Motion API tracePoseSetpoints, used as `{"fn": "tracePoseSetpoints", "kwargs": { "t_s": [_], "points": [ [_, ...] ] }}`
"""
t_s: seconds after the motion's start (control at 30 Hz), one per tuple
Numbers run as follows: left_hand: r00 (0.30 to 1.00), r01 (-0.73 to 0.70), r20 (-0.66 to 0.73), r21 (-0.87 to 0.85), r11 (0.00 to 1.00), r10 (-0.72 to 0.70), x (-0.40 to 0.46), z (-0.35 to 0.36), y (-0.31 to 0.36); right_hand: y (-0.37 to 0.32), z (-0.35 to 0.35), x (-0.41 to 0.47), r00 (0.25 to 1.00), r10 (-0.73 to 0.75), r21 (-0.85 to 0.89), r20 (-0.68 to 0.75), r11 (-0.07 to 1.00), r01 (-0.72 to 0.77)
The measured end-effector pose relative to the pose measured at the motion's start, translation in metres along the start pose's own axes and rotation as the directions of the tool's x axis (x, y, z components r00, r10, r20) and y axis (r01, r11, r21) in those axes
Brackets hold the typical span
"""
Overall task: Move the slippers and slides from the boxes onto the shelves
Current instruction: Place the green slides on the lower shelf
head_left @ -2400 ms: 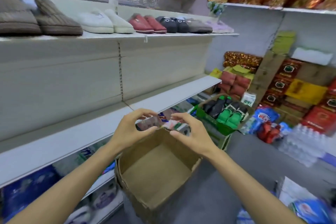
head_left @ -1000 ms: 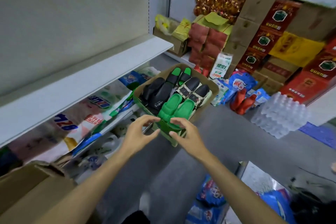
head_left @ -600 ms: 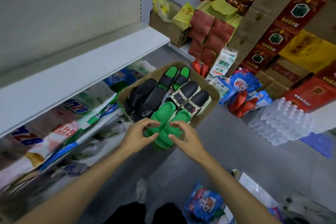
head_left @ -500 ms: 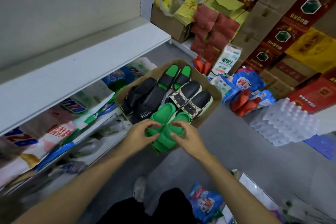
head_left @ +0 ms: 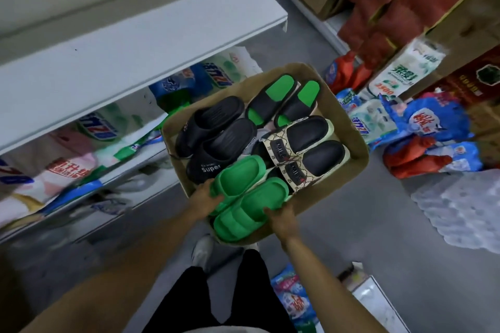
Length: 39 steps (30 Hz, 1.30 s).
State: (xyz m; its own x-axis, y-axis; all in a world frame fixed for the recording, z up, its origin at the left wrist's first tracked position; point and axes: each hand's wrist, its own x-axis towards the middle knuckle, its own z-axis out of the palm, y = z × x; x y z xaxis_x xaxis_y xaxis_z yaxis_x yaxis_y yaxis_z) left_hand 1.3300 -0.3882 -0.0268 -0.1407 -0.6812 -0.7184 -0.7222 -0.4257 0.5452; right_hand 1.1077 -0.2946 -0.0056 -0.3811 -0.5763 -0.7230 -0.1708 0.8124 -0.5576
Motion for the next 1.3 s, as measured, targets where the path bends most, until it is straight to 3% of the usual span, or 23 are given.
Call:
{"fn": "tracePoseSetpoints", "kwargs": {
  "t_s": [0.1,0.23,0.37,0.43,0.53,0.63,0.73,0.83,0.93,1.0,1.07,1.2,1.3],
  "points": [
    [0.996,0.075,-0.050,-0.063,0.995,-0.078,0.009,0.014,0.008,0.005,-0.005,0.023,0.999,0.031,0.074,0.040,0.997,-0.034],
    [0.986,0.118,-0.127,0.069,0.991,-0.109,0.019,0.011,0.021,-0.007,-0.022,0.046,0.999,0.036,0.180,0.008,0.983,-0.037],
    [0.978,0.206,-0.040,-0.022,0.978,-0.206,0.019,-0.005,0.031,-0.031,-0.059,0.074,0.993,-0.019,0.237,-0.114,0.970,0.045],
    [0.985,0.167,0.022,0.058,0.984,-0.169,0.015,-0.007,0.035,-0.041,-0.078,0.088,0.996,-0.051,0.229,-0.079,0.971,0.068],
    [0.996,0.002,0.090,0.244,0.970,-0.025,0.008,-0.012,0.036,-0.046,-0.091,0.093,0.994,-0.106,0.203,-0.009,0.974,0.105],
    [0.972,-0.152,0.228,0.438,0.886,0.055,0.004,-0.013,0.025,-0.035,-0.094,0.084,0.988,-0.116,0.256,0.103,0.963,0.087],
    [0.970,-0.202,0.212,0.452,0.869,0.115,-0.004,-0.007,0.023,-0.006,-0.088,0.078,0.973,-0.073,0.222,0.218,0.975,0.023],
    [0.991,-0.131,0.083,0.349,0.928,0.108,-0.017,-0.002,0.038,0.025,-0.077,0.081,0.968,-0.017,0.149,0.250,0.989,-0.021],
    [0.999,0.001,-0.054,0.027,1.000,0.001,-0.024,0.000,0.053,0.004,-0.078,0.058,0.983,-0.056,0.120,0.175,0.992,0.036],
    [0.989,0.038,-0.124,-0.275,0.961,-0.074,-0.026,0.001,0.061,-0.016,-0.079,0.050,0.980,-0.106,0.237,0.171,0.969,0.063],
    [0.982,0.028,-0.153,-0.462,0.886,-0.111,-0.026,0.000,0.067,-0.035,-0.079,0.055,0.982,-0.140,0.310,0.129,0.946,0.094],
    [0.975,0.061,-0.138,-0.583,0.810,-0.173,-0.024,0.000,0.074,-0.067,-0.067,0.065,0.958,-0.175,0.459,0.227,0.887,0.054],
    [0.959,0.057,-0.173,-0.663,0.746,-0.226,-0.023,0.003,0.075,-0.072,-0.057,0.059,0.924,-0.166,0.441,0.344,0.897,-0.003]
  ]
}}
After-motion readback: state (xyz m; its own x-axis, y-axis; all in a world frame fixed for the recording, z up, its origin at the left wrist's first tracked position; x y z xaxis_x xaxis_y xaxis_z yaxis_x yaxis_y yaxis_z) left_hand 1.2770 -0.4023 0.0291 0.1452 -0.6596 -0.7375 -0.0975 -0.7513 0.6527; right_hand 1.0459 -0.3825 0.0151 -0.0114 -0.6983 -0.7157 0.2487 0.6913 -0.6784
